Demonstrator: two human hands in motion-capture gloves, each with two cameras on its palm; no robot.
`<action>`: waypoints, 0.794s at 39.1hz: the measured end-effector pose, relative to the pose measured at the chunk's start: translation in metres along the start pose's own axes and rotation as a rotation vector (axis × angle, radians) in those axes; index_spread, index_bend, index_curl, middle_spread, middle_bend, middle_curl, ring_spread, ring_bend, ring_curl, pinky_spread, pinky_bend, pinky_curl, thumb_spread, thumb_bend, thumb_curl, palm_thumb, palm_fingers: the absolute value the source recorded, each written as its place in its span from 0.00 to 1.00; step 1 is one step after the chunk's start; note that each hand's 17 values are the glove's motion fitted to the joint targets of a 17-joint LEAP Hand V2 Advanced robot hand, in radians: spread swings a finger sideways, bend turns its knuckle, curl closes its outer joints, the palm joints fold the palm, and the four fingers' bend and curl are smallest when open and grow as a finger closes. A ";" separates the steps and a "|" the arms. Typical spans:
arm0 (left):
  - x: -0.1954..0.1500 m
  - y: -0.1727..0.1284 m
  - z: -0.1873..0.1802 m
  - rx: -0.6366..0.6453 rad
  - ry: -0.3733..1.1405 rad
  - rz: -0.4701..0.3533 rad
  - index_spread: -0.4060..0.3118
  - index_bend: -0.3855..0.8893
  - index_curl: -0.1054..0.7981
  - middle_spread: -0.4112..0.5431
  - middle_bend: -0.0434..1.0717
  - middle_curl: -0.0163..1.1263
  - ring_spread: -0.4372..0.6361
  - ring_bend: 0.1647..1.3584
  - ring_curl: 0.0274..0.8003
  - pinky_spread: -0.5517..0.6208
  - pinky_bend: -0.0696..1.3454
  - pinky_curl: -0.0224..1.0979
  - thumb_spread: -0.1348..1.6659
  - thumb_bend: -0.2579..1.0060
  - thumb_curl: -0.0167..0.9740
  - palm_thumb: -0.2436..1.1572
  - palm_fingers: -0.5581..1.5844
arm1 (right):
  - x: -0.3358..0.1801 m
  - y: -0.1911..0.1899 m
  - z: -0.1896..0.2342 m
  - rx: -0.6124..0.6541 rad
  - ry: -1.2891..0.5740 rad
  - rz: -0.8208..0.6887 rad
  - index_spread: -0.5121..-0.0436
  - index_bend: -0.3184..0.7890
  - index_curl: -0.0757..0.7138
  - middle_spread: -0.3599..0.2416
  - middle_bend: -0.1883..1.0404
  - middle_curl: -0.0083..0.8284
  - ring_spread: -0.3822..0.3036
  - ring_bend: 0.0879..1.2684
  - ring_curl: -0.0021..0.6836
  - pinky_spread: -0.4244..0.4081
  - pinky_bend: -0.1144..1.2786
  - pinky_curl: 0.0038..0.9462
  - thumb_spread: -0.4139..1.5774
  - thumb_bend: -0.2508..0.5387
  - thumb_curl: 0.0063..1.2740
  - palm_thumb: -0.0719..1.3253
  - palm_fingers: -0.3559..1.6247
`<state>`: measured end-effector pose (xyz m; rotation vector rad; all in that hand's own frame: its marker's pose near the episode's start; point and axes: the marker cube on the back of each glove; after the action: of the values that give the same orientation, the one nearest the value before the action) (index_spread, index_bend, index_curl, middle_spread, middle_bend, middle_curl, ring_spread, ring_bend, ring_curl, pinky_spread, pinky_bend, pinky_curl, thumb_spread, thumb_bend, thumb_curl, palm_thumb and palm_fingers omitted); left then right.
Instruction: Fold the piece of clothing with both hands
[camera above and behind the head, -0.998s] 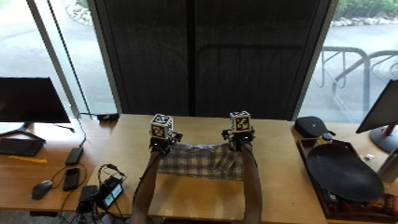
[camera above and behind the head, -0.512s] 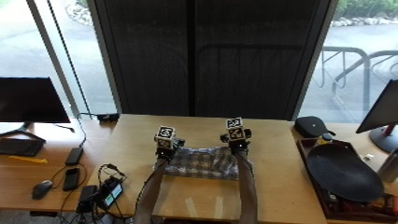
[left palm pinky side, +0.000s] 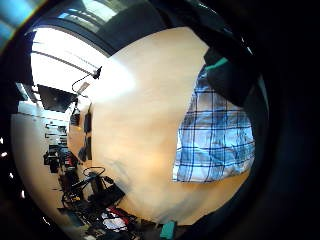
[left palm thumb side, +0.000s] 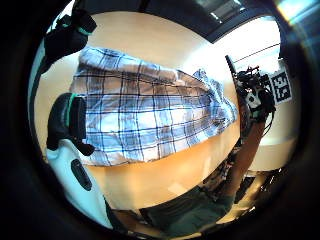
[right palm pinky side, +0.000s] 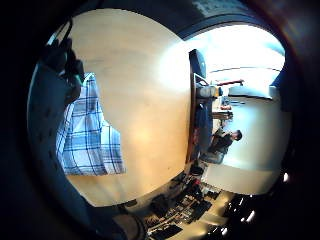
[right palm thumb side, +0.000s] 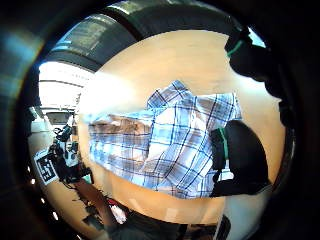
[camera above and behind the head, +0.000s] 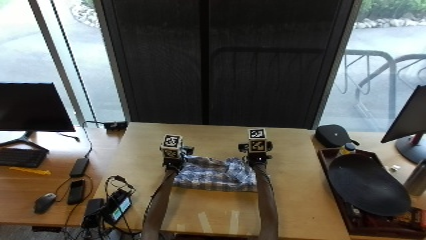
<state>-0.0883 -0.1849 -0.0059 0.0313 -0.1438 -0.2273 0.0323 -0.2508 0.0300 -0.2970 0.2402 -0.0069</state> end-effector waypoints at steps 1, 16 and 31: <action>0.000 -0.008 -0.003 0.028 -0.018 0.008 0.29 0.42 0.57 0.24 0.17 0.43 0.22 0.25 0.51 0.46 0.23 0.47 0.77 0.19 0.40 0.86 0.63 | 0.008 -0.003 0.001 0.001 -0.019 0.001 0.37 0.37 0.52 0.17 0.32 0.54 0.20 0.35 0.62 0.29 0.52 0.42 0.81 0.28 0.27 0.72 0.62; 0.013 -0.002 -0.002 0.032 0.140 0.007 0.36 0.41 0.54 0.38 0.16 0.38 0.44 0.19 0.47 0.57 0.29 0.49 0.75 0.14 0.34 0.58 0.50 | 0.042 0.020 -0.027 0.208 -0.180 0.031 0.33 0.36 0.42 0.44 0.24 0.41 0.52 0.20 0.55 0.63 0.67 0.46 0.85 0.22 0.21 0.42 0.27; 0.043 0.040 0.086 -0.299 0.053 -0.007 0.42 0.40 0.50 0.57 0.15 0.30 0.72 0.22 0.44 0.72 0.42 0.50 0.87 0.17 0.20 0.29 0.32 | 0.064 0.040 -0.007 0.234 -0.113 0.103 0.27 0.39 0.37 0.57 0.29 0.36 0.74 0.22 0.49 0.79 0.72 0.42 0.85 0.28 0.18 0.24 0.19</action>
<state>-0.0509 -0.1569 0.0865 -0.2596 -0.0561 -0.2524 0.0915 -0.2172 -0.0026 -0.0519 0.1408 0.0825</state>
